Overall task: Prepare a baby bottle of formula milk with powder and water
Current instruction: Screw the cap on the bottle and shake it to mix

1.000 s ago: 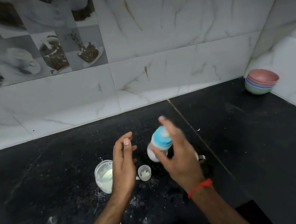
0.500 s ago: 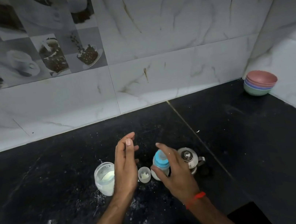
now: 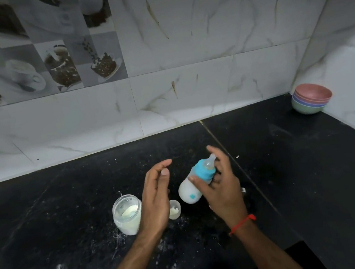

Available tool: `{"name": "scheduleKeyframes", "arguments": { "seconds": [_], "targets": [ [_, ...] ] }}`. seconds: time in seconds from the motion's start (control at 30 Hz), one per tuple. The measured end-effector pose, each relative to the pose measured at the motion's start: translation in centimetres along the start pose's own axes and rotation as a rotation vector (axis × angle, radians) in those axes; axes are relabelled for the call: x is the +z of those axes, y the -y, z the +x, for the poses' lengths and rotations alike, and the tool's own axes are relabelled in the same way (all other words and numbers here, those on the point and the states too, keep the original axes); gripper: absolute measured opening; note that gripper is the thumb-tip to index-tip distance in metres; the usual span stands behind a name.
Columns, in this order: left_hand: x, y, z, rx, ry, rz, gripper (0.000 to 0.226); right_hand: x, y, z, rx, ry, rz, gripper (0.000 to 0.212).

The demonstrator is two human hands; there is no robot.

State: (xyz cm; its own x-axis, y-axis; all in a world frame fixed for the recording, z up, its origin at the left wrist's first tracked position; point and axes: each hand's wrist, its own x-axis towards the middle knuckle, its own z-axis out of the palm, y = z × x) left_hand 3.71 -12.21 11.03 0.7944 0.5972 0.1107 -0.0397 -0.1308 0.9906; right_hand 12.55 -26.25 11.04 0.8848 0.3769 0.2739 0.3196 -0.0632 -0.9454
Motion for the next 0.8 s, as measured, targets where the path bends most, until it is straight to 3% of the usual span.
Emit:
{"name": "scheduleKeyframes", "arguments": {
  "seconds": [0.17,0.27,0.33,0.47,0.53,0.63,0.8],
  "targets": [
    [-0.3,-0.4,0.3,0.075,0.378,0.212,0.067,0.1,2.3,0.9,0.122,0.003,0.292,0.076],
    [0.4,-0.8,0.4,0.145,0.389,0.251,0.064,0.6,3.2,0.9,0.135,0.050,0.353,0.061],
    [0.2,-0.9,0.6,0.130,0.395,0.189,0.059,0.2,3.8,1.3,0.118,0.167,0.337,0.052],
    [-1.2,-0.8,1.1,0.030,0.621,0.036,0.062,-1.6,4.3,2.3,0.120,0.483,0.275,0.049],
    [-1.4,-0.8,1.0,-0.012,0.682,0.016,0.062,-2.0,4.4,2.6,0.130,0.560,0.272,0.042],
    [-0.9,-0.7,0.6,-0.037,0.610,-0.025,0.058,-1.2,4.3,2.4,0.142,0.505,0.307,0.037],
    [0.6,-0.5,0.0,0.059,0.440,0.187,0.065,1.1,3.2,1.3,0.228,0.173,0.343,0.033]
  ]
}}
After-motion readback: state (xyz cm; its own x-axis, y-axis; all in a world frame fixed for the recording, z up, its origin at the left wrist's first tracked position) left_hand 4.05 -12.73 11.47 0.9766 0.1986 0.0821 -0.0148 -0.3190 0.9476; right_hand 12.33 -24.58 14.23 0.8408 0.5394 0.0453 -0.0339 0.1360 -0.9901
